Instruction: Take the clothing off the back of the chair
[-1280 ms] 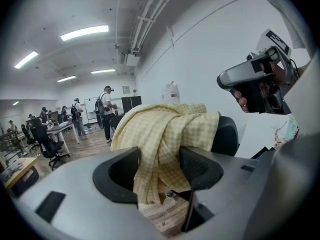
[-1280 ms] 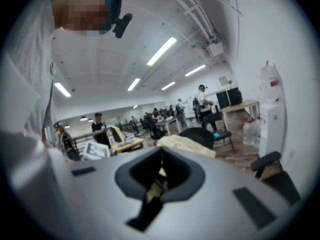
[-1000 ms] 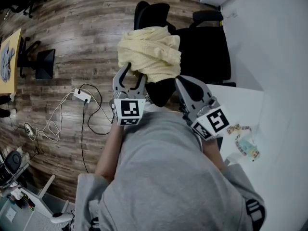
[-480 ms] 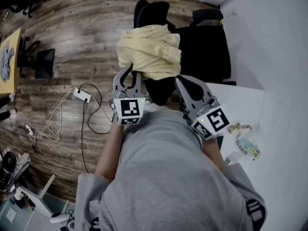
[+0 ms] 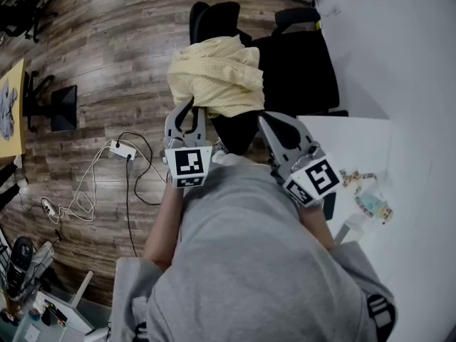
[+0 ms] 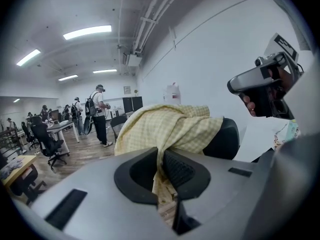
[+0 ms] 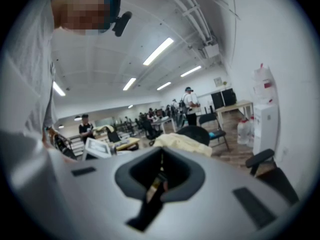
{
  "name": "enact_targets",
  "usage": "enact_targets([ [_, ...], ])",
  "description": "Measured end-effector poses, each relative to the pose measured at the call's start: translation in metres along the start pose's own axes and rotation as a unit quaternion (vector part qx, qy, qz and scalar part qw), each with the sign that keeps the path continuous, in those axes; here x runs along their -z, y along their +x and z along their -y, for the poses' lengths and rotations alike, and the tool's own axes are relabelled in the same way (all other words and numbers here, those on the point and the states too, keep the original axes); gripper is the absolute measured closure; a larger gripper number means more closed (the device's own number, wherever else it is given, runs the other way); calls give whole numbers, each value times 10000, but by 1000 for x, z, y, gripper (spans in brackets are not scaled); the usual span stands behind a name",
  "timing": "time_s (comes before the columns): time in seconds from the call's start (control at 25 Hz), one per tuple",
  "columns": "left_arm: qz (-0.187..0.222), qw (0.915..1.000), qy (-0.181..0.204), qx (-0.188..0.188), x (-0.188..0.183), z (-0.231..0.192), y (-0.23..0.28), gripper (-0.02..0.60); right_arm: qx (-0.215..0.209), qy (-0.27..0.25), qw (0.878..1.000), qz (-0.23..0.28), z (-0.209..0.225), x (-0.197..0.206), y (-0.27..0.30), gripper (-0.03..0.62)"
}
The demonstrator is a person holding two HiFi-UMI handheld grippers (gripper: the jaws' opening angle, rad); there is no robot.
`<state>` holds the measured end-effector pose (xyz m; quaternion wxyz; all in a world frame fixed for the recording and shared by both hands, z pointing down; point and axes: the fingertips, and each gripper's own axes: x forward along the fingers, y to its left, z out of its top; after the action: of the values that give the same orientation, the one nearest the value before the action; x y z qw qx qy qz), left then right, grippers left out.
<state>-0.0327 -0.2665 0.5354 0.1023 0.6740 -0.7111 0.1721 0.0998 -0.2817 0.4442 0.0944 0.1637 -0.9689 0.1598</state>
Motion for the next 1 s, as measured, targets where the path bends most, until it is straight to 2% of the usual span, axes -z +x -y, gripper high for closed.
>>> enact_targets([
  [0.56, 257, 9975, 142, 642, -17, -3, -15, 526, 443, 86, 9990, 78, -29, 0, 2, 560],
  [1.0, 563, 9902, 365, 1223, -39, -2, -26, 526, 964, 180, 9950, 186, -55, 4, -6, 560],
])
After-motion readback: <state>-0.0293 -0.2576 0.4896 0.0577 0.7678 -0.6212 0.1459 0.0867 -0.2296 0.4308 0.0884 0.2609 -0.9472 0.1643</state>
